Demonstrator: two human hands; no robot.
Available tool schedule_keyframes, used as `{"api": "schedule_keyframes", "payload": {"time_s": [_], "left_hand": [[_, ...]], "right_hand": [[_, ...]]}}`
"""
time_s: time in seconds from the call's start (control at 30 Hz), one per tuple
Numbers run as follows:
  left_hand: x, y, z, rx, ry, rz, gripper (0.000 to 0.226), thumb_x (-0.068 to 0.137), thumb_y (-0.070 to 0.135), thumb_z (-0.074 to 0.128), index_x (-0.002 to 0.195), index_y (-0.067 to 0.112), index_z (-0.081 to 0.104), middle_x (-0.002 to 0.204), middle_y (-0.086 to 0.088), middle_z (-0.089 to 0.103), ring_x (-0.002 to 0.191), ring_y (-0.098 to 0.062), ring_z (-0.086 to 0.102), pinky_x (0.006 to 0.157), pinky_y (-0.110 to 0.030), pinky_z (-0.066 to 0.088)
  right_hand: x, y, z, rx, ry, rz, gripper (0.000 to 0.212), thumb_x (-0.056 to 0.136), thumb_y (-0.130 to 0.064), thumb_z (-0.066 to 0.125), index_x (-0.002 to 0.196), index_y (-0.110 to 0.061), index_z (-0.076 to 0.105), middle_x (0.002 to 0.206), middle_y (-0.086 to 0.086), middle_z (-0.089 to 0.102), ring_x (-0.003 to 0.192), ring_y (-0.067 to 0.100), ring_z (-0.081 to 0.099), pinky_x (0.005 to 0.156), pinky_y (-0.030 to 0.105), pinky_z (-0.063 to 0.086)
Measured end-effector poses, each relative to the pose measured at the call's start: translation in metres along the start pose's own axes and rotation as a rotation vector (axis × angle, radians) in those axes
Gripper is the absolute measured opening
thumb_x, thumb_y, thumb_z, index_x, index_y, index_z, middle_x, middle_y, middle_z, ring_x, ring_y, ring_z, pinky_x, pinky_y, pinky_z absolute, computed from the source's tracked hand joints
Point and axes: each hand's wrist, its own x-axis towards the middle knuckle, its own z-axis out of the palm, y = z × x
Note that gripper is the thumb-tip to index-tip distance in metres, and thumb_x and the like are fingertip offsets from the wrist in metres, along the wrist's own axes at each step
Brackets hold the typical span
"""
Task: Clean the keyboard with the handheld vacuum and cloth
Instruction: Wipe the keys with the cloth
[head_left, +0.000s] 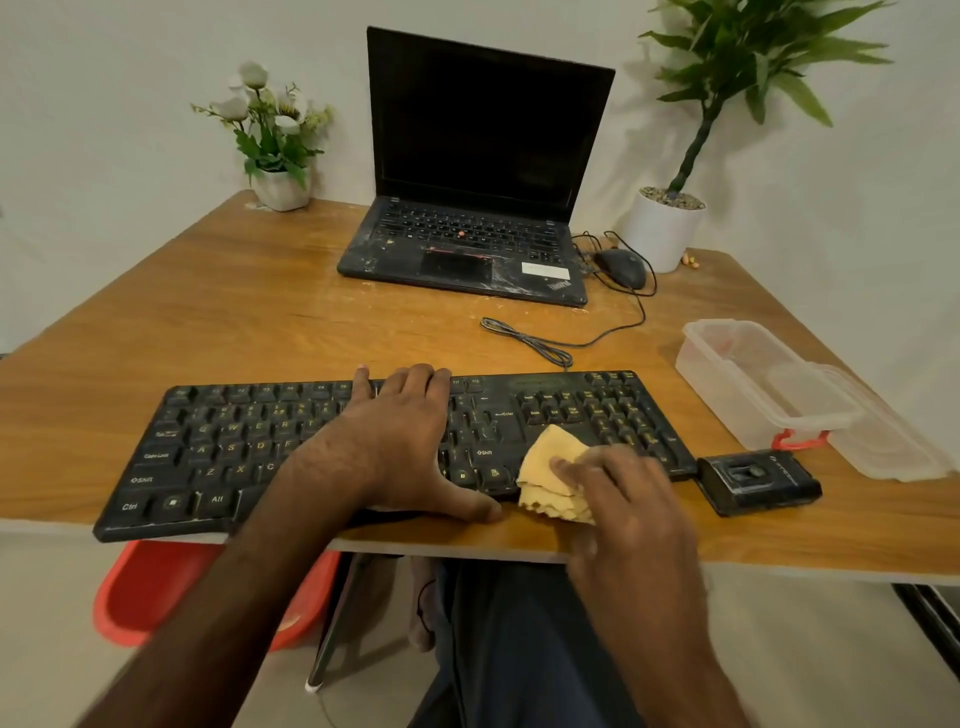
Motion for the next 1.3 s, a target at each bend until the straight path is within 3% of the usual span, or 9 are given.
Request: {"api": "schedule_keyframes", "payload": {"time_s": [0.17, 0.3, 0.43, 0.63, 0.83, 1.0, 1.07, 1.2, 1.3], "left_hand": [[0.0, -0.003, 0.0, 0.007, 0.009, 0.004, 0.137, 0.068, 0.083, 0.063, 0.158, 0.011, -0.011, 0.167, -0.004, -0.003, 0.154, -0.023, -0.003, 0.122, -0.06, -0.002], [-0.001, -0.005, -0.001, -0.017, -0.019, 0.006, 0.144, 0.06, 0.092, 0.057, 0.158, 0.013, -0.012, 0.168, -0.002, -0.006, 0.154, -0.023, -0.003, 0.121, -0.062, -0.006], [0.001, -0.002, -0.002, -0.016, -0.031, 0.002, 0.145, 0.059, 0.092, 0.058, 0.158, 0.012, -0.012, 0.167, -0.003, -0.006, 0.154, -0.024, -0.004, 0.12, -0.064, -0.006], [0.002, -0.002, -0.001, 0.005, -0.013, 0.001, 0.137, 0.069, 0.077, 0.07, 0.158, 0.012, -0.011, 0.166, -0.002, -0.002, 0.154, -0.023, -0.001, 0.12, -0.065, -0.005], [0.001, -0.004, -0.002, -0.013, -0.037, 0.002, 0.146, 0.059, 0.091, 0.059, 0.158, 0.011, -0.011, 0.167, -0.002, -0.006, 0.154, -0.024, -0.002, 0.12, -0.066, -0.005], [0.002, -0.003, -0.001, 0.006, -0.032, 0.0, 0.146, 0.06, 0.088, 0.064, 0.158, 0.01, -0.012, 0.167, -0.002, -0.006, 0.154, -0.023, -0.005, 0.119, -0.066, -0.006], [0.001, -0.004, -0.001, -0.009, -0.041, -0.001, 0.147, 0.059, 0.09, 0.061, 0.158, 0.012, -0.012, 0.167, -0.001, -0.007, 0.154, -0.023, -0.005, 0.119, -0.066, -0.007], [0.0, -0.003, -0.002, -0.012, -0.051, -0.007, 0.145, 0.06, 0.091, 0.06, 0.158, 0.012, -0.013, 0.168, -0.002, -0.009, 0.155, -0.023, -0.005, 0.119, -0.066, -0.008], [0.0, -0.002, -0.002, 0.005, -0.052, -0.01, 0.144, 0.062, 0.088, 0.063, 0.158, 0.011, -0.014, 0.168, -0.002, -0.009, 0.154, -0.023, -0.007, 0.119, -0.066, -0.007]], "right_hand": [[0.005, -0.02, 0.011, 0.011, -0.042, -0.183, 0.038, 0.069, -0.001, 0.062, 0.105, -0.01, 0.071, 0.1, 0.006, 0.065, 0.085, 0.021, 0.06, 0.061, 0.028, 0.054], [0.014, 0.003, -0.006, -0.052, -0.088, -0.021, 0.044, 0.065, 0.007, 0.063, 0.104, -0.012, 0.073, 0.1, 0.002, 0.063, 0.088, 0.021, 0.058, 0.061, 0.03, 0.052], [0.028, -0.003, -0.004, 0.028, -0.135, 0.171, 0.042, 0.075, 0.004, 0.072, 0.113, -0.013, 0.071, 0.105, -0.001, 0.062, 0.099, 0.018, 0.059, 0.078, 0.031, 0.052], [0.02, -0.028, -0.001, 0.047, -0.237, -0.169, 0.043, 0.065, 0.003, 0.071, 0.104, -0.014, 0.072, 0.099, 0.0, 0.062, 0.087, 0.018, 0.06, 0.057, 0.028, 0.053], [0.045, -0.009, -0.012, -0.08, -0.259, 0.088, 0.047, 0.086, -0.003, 0.064, 0.128, -0.023, 0.064, 0.117, -0.006, 0.056, 0.109, 0.013, 0.048, 0.084, 0.026, 0.042], [0.03, -0.034, -0.005, 0.045, -0.301, -0.111, 0.043, 0.061, 0.003, 0.073, 0.1, -0.013, 0.074, 0.094, 0.001, 0.063, 0.084, 0.019, 0.061, 0.058, 0.03, 0.052], [0.042, -0.02, -0.007, -0.071, -0.291, -0.106, 0.043, 0.065, 0.002, 0.072, 0.105, -0.015, 0.074, 0.098, 0.0, 0.062, 0.09, 0.019, 0.059, 0.064, 0.031, 0.053], [0.059, -0.004, -0.013, -0.119, -0.311, 0.02, 0.048, 0.089, -0.005, 0.061, 0.132, -0.024, 0.06, 0.124, -0.005, 0.052, 0.115, 0.013, 0.044, 0.095, 0.029, 0.045], [0.043, -0.023, -0.012, 0.054, -0.373, -0.108, 0.048, 0.073, 0.006, 0.072, 0.116, -0.017, 0.071, 0.11, -0.001, 0.06, 0.102, 0.018, 0.055, 0.082, 0.036, 0.054]]}}
